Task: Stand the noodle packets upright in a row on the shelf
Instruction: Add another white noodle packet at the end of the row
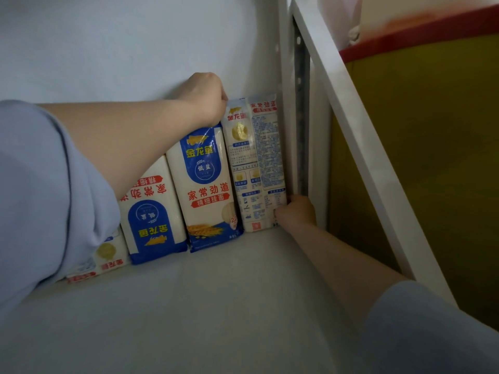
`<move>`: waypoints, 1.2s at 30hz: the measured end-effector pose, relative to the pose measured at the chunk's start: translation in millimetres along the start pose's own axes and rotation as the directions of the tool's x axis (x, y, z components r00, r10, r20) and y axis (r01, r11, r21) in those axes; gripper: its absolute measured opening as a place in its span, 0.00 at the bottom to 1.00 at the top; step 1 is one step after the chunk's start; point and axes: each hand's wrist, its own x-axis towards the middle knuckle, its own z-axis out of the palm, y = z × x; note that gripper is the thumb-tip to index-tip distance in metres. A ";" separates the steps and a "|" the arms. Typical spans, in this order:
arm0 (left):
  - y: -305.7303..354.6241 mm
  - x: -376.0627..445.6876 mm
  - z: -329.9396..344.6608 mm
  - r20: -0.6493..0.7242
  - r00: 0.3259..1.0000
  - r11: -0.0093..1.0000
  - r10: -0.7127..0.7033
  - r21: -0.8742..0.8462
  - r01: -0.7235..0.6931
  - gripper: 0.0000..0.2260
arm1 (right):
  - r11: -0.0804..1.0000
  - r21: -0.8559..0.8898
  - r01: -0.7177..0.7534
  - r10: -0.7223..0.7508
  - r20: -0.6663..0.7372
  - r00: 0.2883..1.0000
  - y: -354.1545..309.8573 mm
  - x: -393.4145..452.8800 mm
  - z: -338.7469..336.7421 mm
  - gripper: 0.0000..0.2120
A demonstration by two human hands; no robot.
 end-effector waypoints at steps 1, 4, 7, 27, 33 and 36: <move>-0.3 0.2 0.6 0.005 1.000 1.000 -0.001 0.014 0.001 0.11 | 1.000 0.009 -0.006 0.006 -0.008 1.000 0.6 0.2 0.1 0.12; 0.1 -1.8 2.3 -0.002 1.000 0.999 -0.004 0.051 0.004 0.12 | 1.000 0.023 -0.013 0.014 -0.035 0.999 0.8 -0.5 0.6 0.11; 2.1 -3.8 2.3 0.003 1.000 0.999 -0.026 0.039 0.026 0.12 | 1.000 0.000 -0.014 0.014 -0.048 0.999 -1.4 -1.8 0.8 0.11; 25.2 -169.3 -18.4 0.547 0.837 0.995 0.006 0.082 -0.061 0.21 | 0.604 -0.758 0.244 -0.048 0.271 0.961 -56.8 -88.2 -24.4 0.24; 25.0 -191.9 -5.9 0.751 0.656 0.995 -0.071 0.007 0.099 0.31 | 0.416 -0.829 0.374 0.101 0.451 0.887 -93.0 -97.9 -26.5 0.27; 29.7 -186.8 -0.6 0.722 0.689 0.962 -0.064 -0.138 0.235 0.27 | 0.401 -0.825 0.398 0.056 0.456 0.888 -106.1 -91.5 -26.8 0.25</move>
